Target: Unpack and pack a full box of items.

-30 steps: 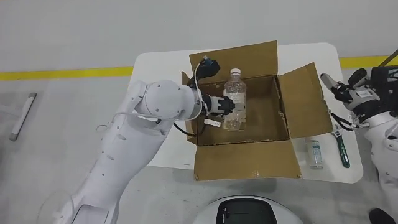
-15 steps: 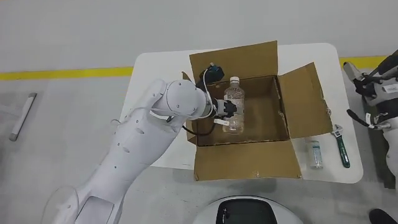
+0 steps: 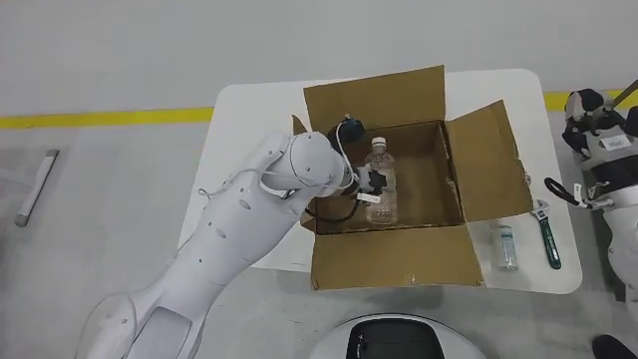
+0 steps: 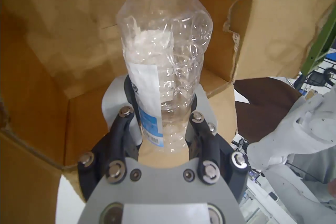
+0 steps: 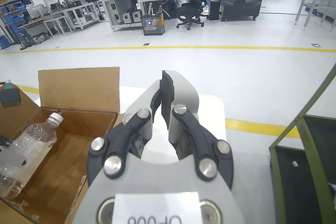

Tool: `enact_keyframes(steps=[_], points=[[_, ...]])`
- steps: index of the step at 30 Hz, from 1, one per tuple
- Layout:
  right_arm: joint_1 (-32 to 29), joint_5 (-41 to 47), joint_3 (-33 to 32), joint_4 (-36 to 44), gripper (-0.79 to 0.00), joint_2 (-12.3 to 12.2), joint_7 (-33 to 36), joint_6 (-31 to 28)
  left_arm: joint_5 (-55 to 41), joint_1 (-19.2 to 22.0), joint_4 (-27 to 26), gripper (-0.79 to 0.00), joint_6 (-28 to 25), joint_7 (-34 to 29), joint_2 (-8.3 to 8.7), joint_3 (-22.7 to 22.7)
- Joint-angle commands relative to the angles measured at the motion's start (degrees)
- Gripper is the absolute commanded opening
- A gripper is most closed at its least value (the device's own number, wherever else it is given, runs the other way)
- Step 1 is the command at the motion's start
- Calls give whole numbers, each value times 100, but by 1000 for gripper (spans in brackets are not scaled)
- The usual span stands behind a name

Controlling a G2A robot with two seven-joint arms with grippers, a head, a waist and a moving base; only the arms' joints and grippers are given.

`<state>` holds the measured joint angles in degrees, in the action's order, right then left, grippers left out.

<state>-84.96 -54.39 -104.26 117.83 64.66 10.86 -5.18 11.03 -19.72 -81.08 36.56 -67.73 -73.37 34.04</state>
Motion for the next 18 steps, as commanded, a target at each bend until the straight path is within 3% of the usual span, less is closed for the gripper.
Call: enact_keyframes(steps=[1,8,14,18], points=[[21,18,-5,0,-785,1,14,-15,-157,199,253,-785,199,198,-53,-316],[24,56,-17,-12,-785,7,24,-52,-758,993,919,-785,679,677,-198,-1460],[50,108,-49,-84,-785,11,22,-66,-1626,1643,1195,-785,979,978,-276,-2428],[70,110,-20,-126,-785,15,35,-67,-1651,1642,1233,-785,1030,1029,-299,-2430]])
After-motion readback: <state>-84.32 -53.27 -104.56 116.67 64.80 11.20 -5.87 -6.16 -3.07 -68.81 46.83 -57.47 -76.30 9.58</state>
